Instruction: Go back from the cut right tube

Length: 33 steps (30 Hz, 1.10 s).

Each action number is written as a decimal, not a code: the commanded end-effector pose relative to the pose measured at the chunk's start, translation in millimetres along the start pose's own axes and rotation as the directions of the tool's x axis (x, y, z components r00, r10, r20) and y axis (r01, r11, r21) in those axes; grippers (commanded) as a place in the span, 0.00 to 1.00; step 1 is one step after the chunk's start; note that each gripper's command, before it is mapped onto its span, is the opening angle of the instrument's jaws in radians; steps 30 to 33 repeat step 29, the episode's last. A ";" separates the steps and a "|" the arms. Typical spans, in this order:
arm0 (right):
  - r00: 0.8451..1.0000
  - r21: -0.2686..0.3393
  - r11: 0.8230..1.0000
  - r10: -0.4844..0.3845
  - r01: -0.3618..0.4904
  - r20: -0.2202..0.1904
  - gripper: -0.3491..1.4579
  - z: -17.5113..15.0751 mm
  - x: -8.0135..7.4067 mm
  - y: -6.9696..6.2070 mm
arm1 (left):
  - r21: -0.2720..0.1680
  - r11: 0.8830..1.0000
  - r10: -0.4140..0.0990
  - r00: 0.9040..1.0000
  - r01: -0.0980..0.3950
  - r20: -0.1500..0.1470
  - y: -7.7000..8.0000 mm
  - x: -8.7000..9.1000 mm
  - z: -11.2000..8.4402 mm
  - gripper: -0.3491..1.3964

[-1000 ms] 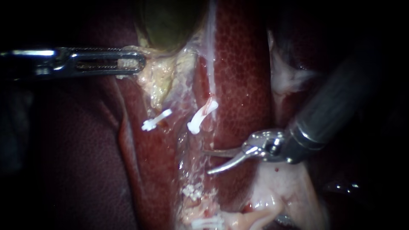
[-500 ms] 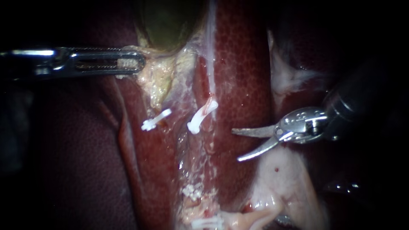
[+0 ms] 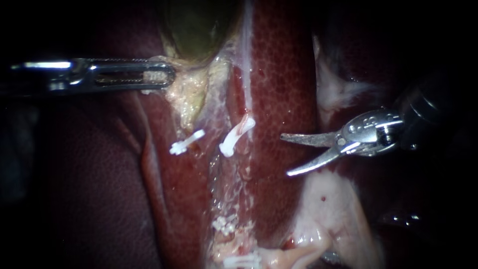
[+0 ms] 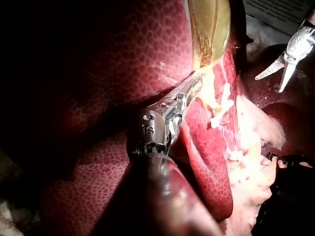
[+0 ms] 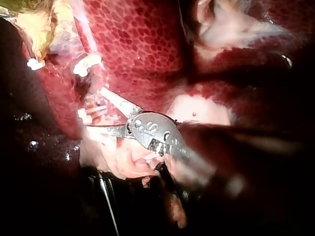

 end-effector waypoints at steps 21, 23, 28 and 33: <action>1.000 -0.001 1.000 0.002 -0.002 -0.005 0.98 0.3 0.0 0.1 | 0.033 0.999 0.008 0.998 -0.006 -0.058 -1.8 4.3 5.2 0.00; 1.000 -0.002 1.000 0.003 -0.003 -0.008 0.98 0.3 0.1 0.2 | 0.033 0.999 0.008 0.998 -0.006 -0.058 -1.8 4.3 5.2 0.00; 1.000 -0.004 1.000 0.004 -0.004 -0.008 0.98 0.5 0.2 0.3 | 0.034 0.999 0.008 0.998 -0.006 -0.058 -1.8 4.1 5.1 0.00; 1.000 -0.005 1.000 0.016 -0.016 -0.008 0.98 0.7 0.3 0.3 | 0.035 0.999 0.007 0.998 -0.005 -0.059 -1.7 4.0 5.0 0.00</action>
